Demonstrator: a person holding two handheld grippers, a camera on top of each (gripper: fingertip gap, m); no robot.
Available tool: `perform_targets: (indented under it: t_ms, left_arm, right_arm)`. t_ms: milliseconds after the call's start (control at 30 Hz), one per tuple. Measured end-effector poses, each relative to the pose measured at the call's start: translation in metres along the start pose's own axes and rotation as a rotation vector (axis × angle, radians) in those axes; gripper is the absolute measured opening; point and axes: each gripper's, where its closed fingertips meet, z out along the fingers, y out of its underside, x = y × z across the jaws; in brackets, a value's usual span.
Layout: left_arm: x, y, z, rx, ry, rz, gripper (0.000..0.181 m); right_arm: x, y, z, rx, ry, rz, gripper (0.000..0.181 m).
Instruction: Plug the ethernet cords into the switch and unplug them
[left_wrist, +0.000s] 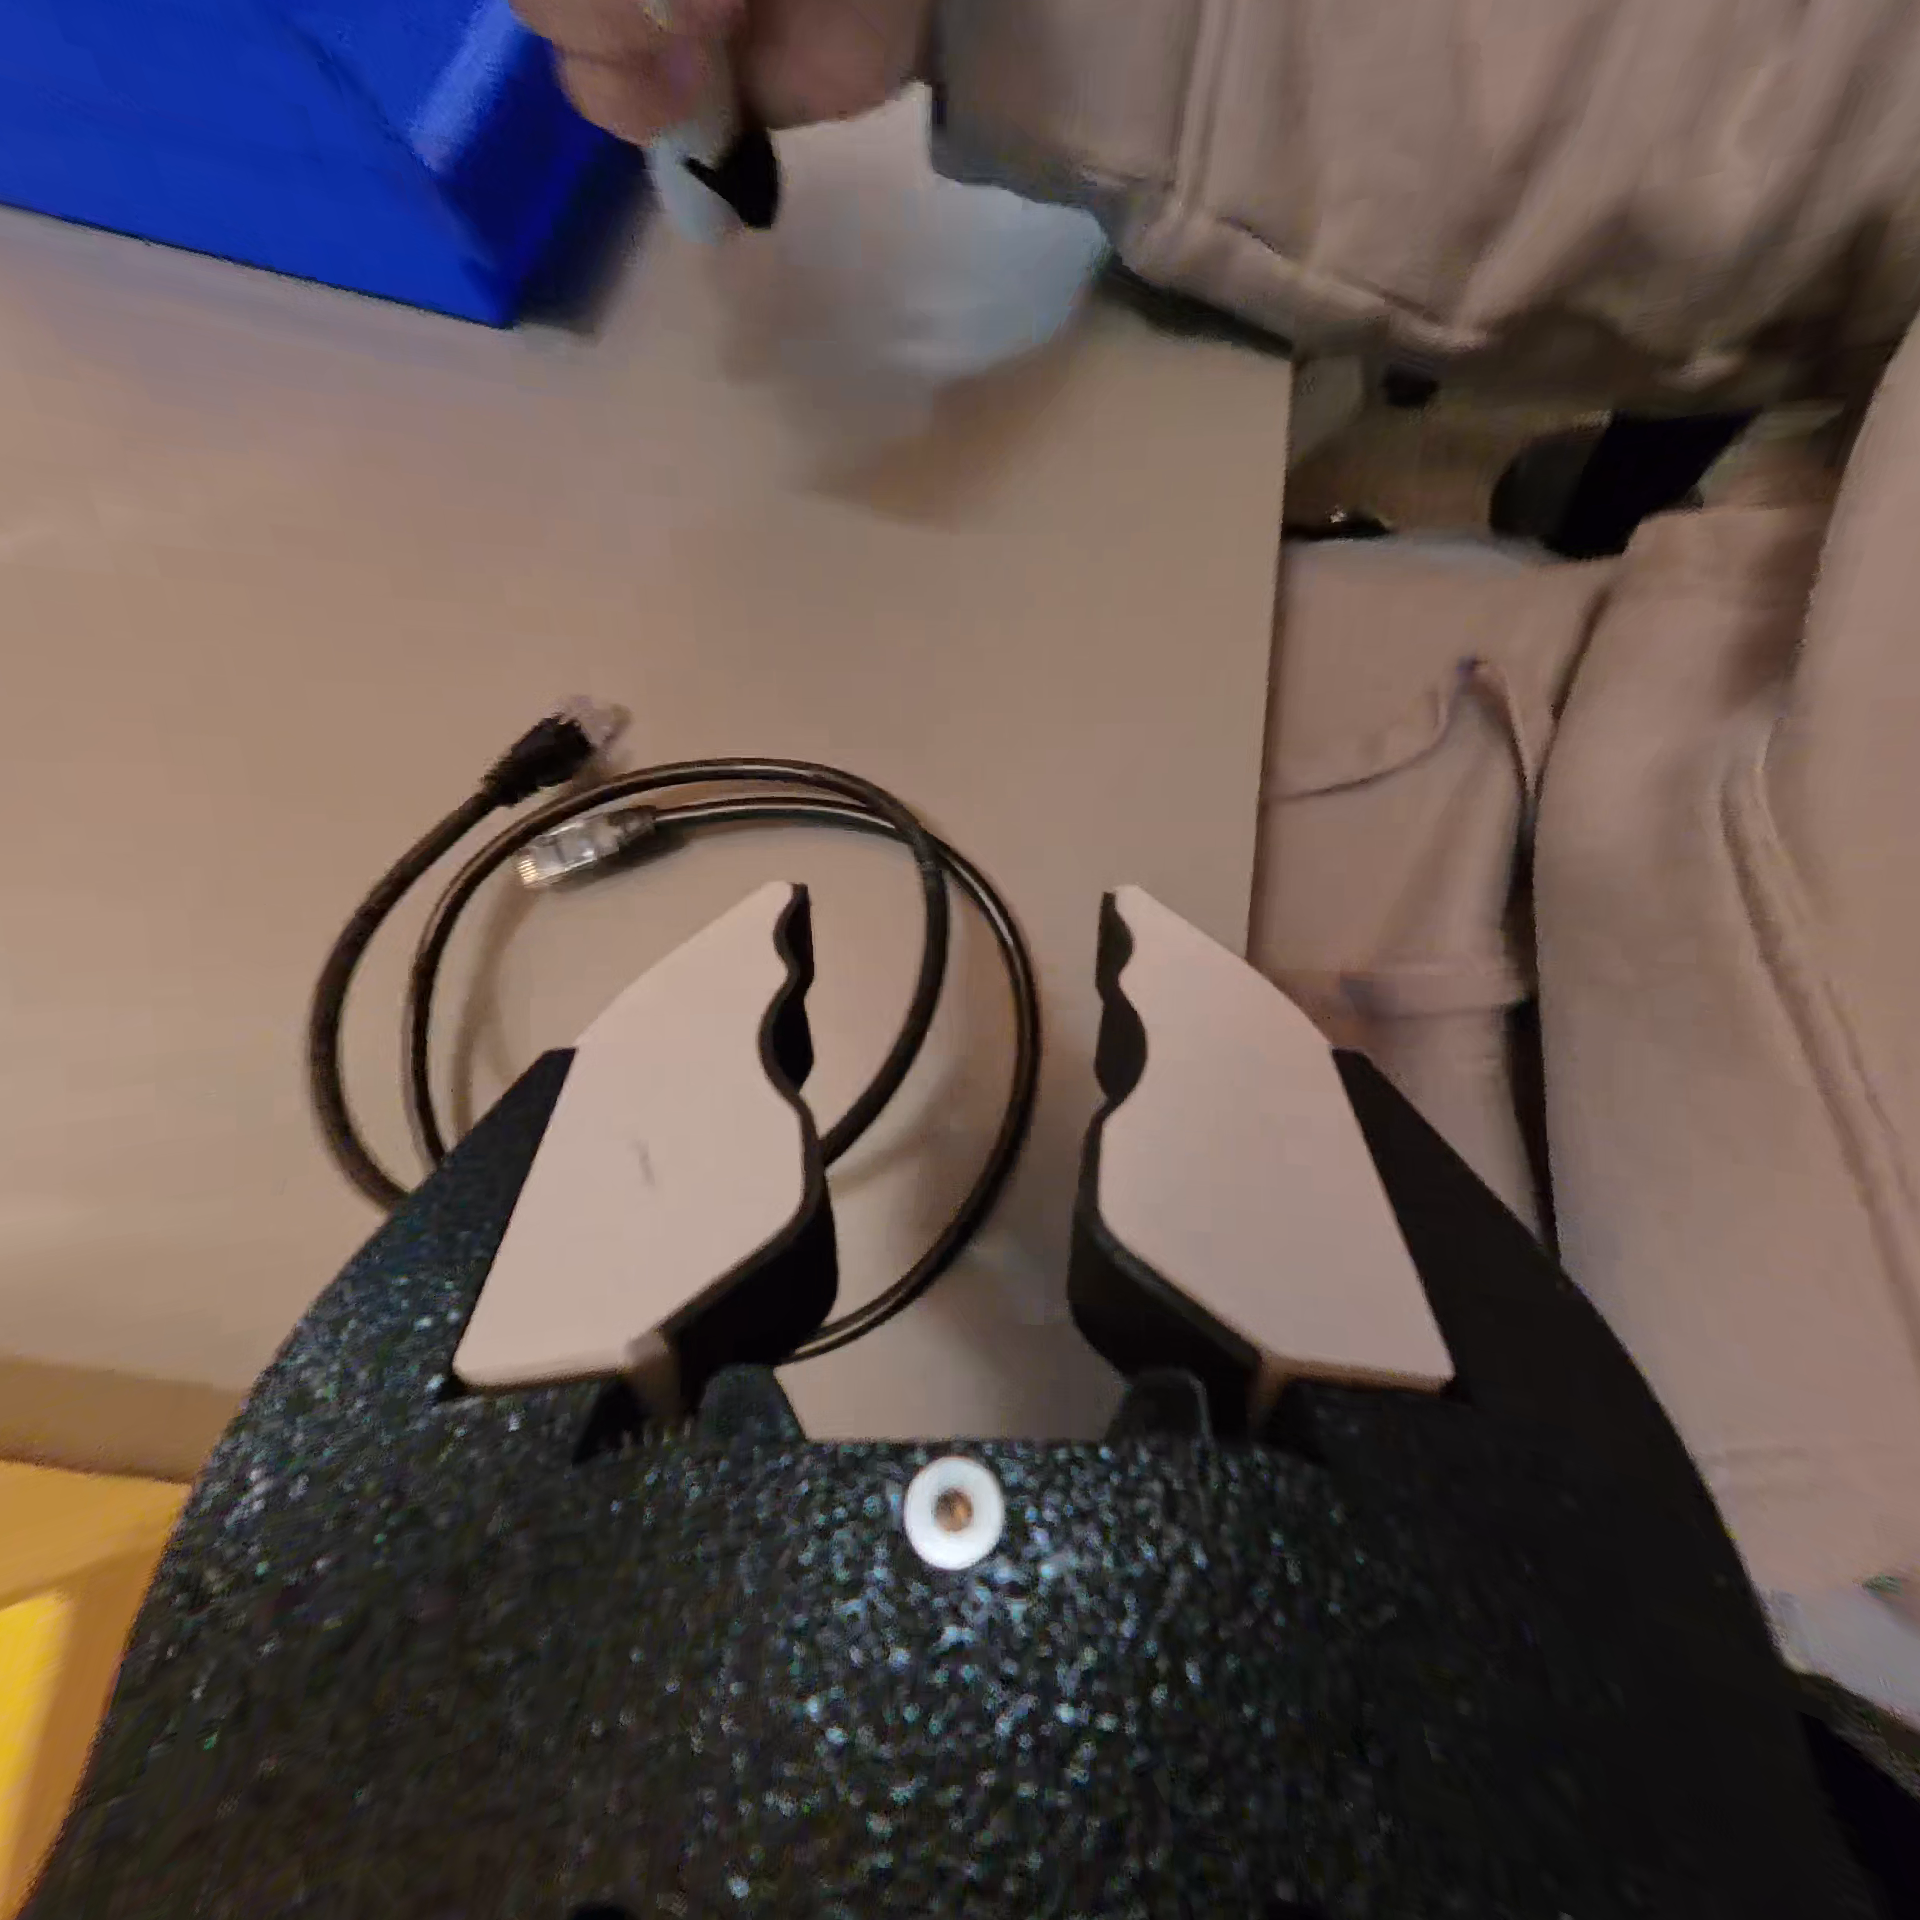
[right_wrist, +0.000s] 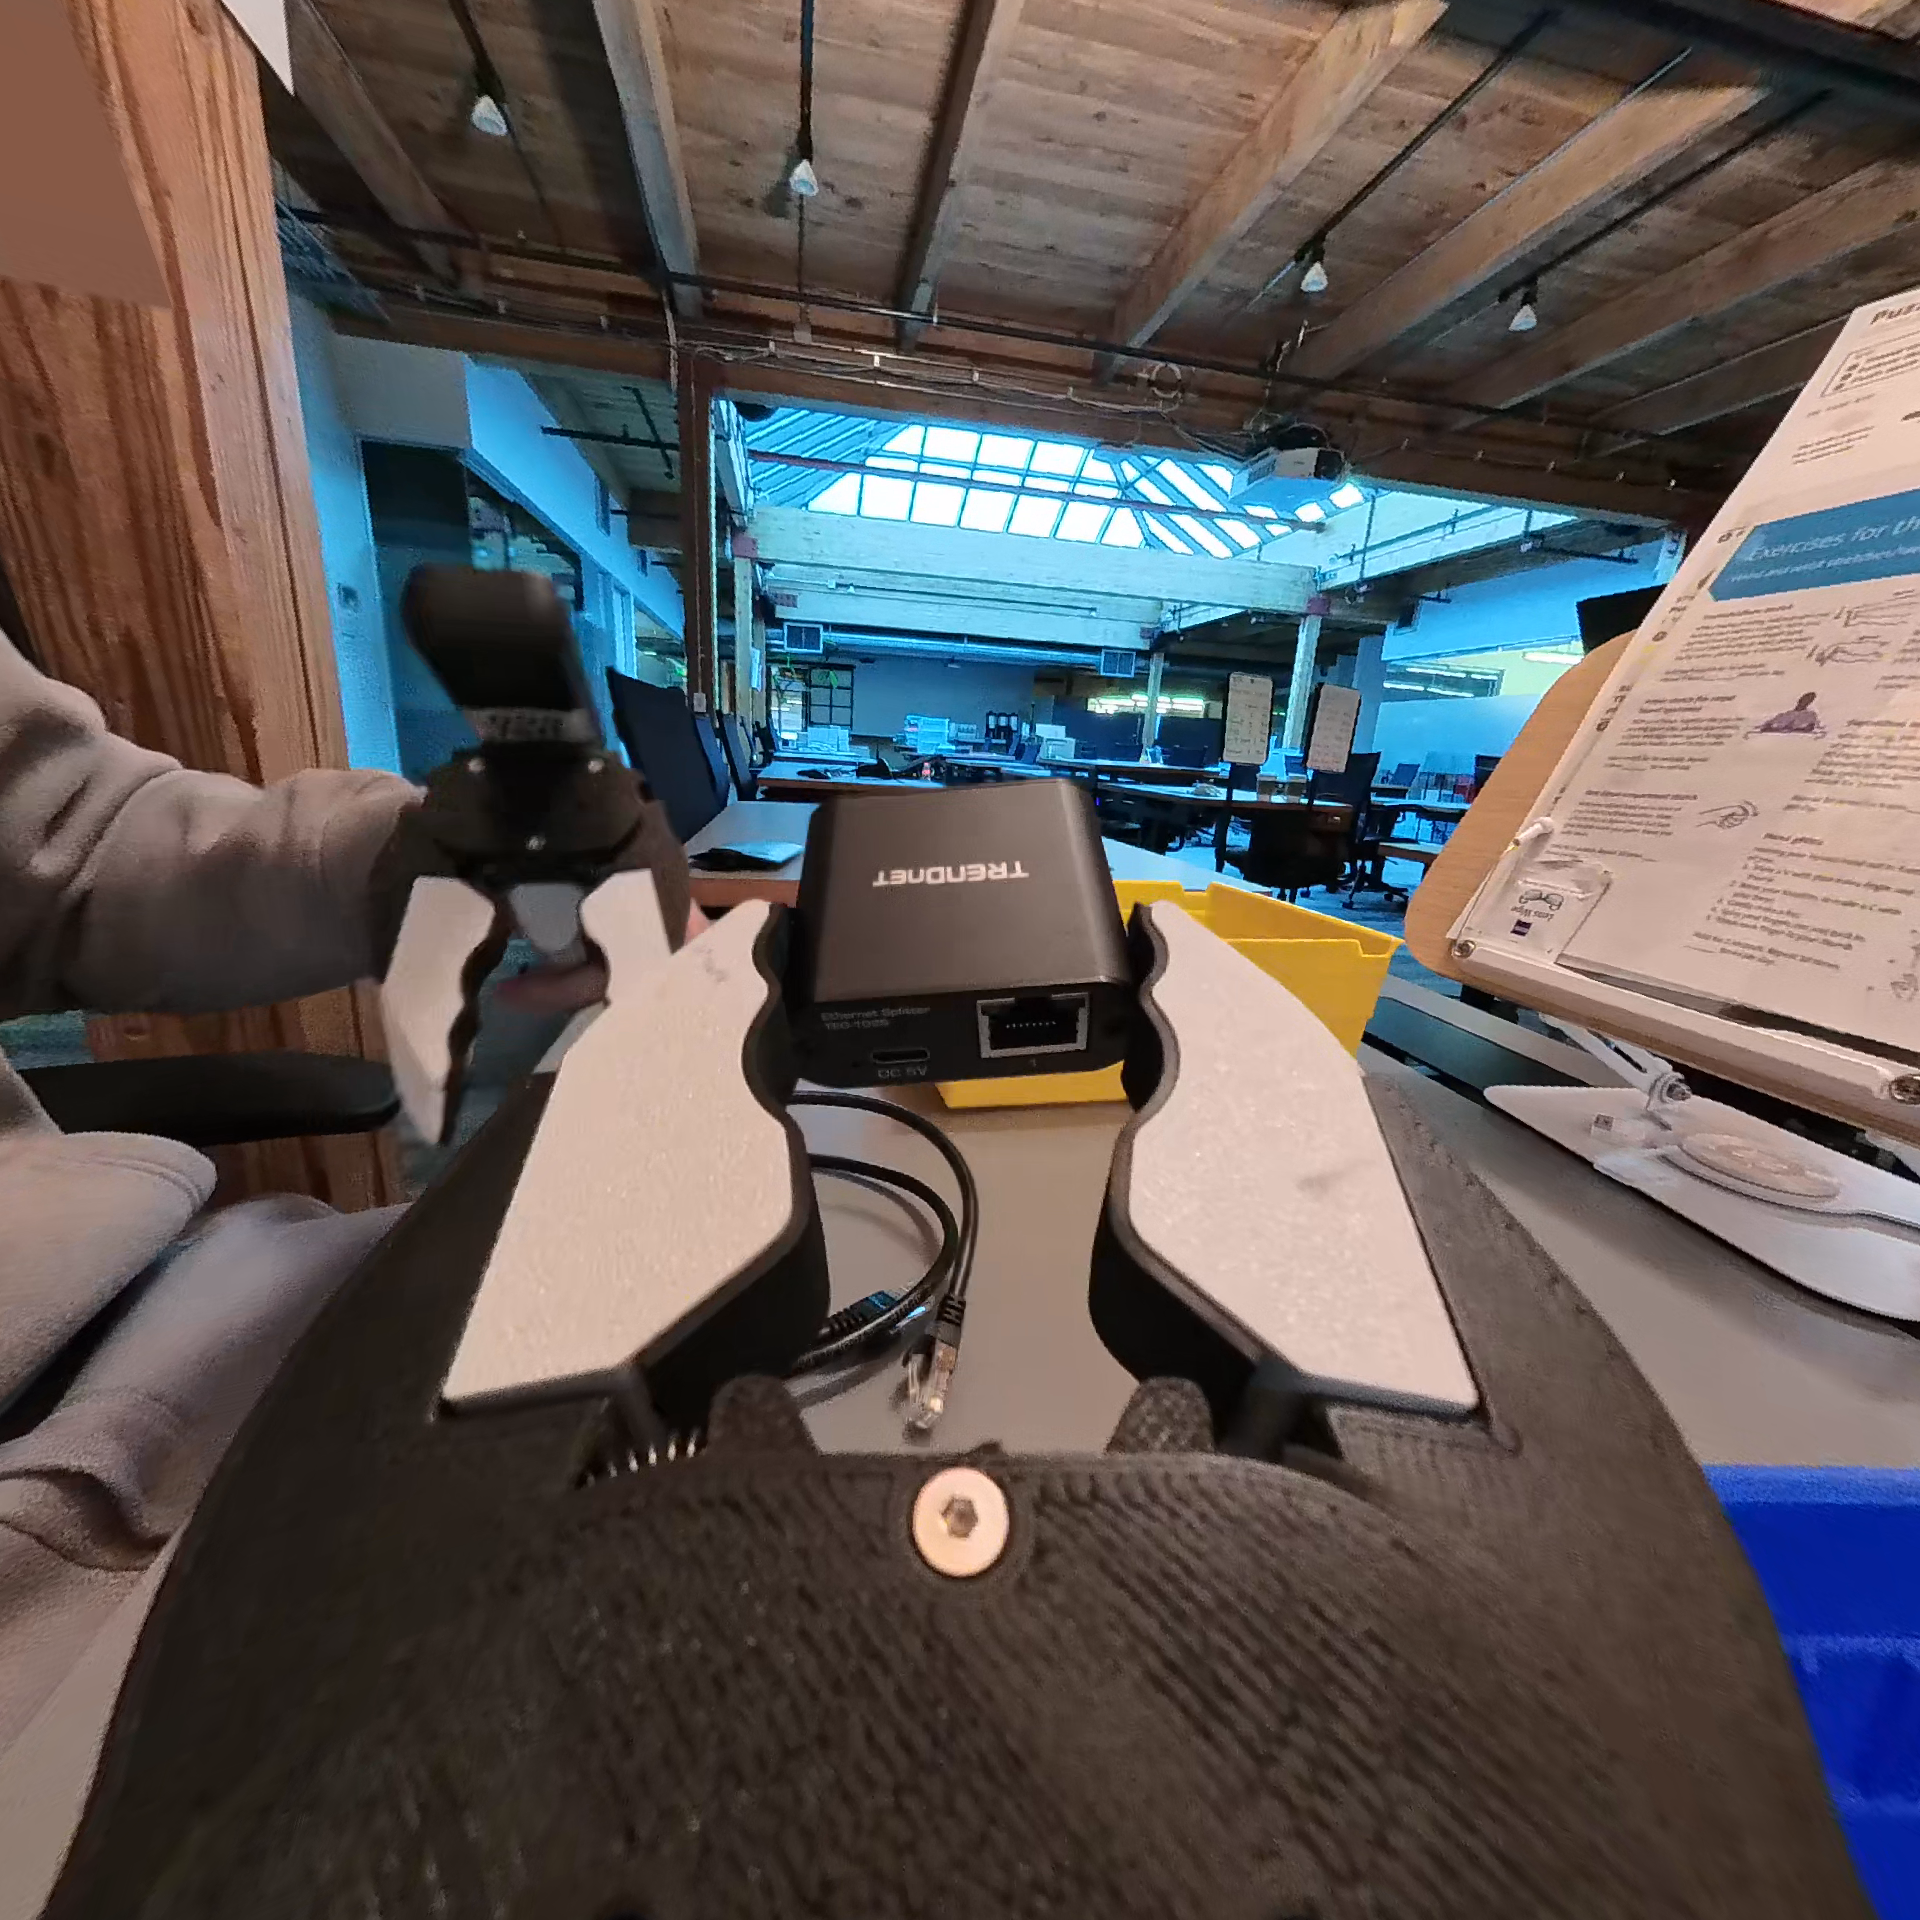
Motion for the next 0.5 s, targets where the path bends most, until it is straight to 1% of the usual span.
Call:
perform_targets:
  t_ms: [100,200,233,267,300,333,367,400,433,467,500]
  left_arm:
    - [-0.002,0.003,-0.011,-0.068,0.070,-0.039,0.054]
    - [-0.025,0.011,-0.012,-0.138,-0.064,0.074,0.054]
    - [-0.032,0.013,-0.011,-0.163,-0.109,0.103,0.050]
    - [-0.037,0.014,-0.009,-0.179,-0.141,0.084,0.046]
    - [-0.041,0.011,-0.006,-0.182,-0.163,-0.006,0.043]
    - [-0.046,0.005,-0.001,-0.162,-0.186,-0.160,0.044]
    - [-0.049,-0.005,0.005,-0.109,-0.194,-0.339,0.044]
    - [-0.047,-0.016,0.012,-0.049,-0.162,-0.491,0.040]
    - [-0.040,-0.025,0.022,-0.014,-0.103,-0.577,0.039]
    - [-0.032,-0.026,0.032,-0.031,-0.060,-0.599,0.040]
    - [-0.026,-0.020,0.043,-0.095,-0.051,-0.576,0.047]
  right_arm:
    - [0.000,0.002,-0.001,-0.008,0.000,-0.001,0.062]
    - [0.000,0.001,-0.002,-0.011,0.001,-0.007,0.062]
    - [0.001,0.001,-0.002,-0.012,0.001,-0.007,0.062]
    - [0.001,0.001,-0.002,-0.011,0.002,-0.008,0.062]
    - [0.002,0.002,-0.002,-0.011,0.008,-0.009,0.062]
    - [0.003,0.003,-0.003,-0.013,0.016,-0.008,0.062]
    - [0.004,0.004,-0.003,-0.016,0.019,-0.006,0.062]
    - [0.005,0.004,-0.003,-0.017,0.021,-0.006,0.062]
    - [0.005,0.004,-0.003,-0.016,0.025,-0.006,0.062]
    - [0.006,0.004,-0.003,-0.015,0.028,-0.006,0.062]
    - [0.005,0.004,-0.003,-0.014,0.025,-0.006,0.062]
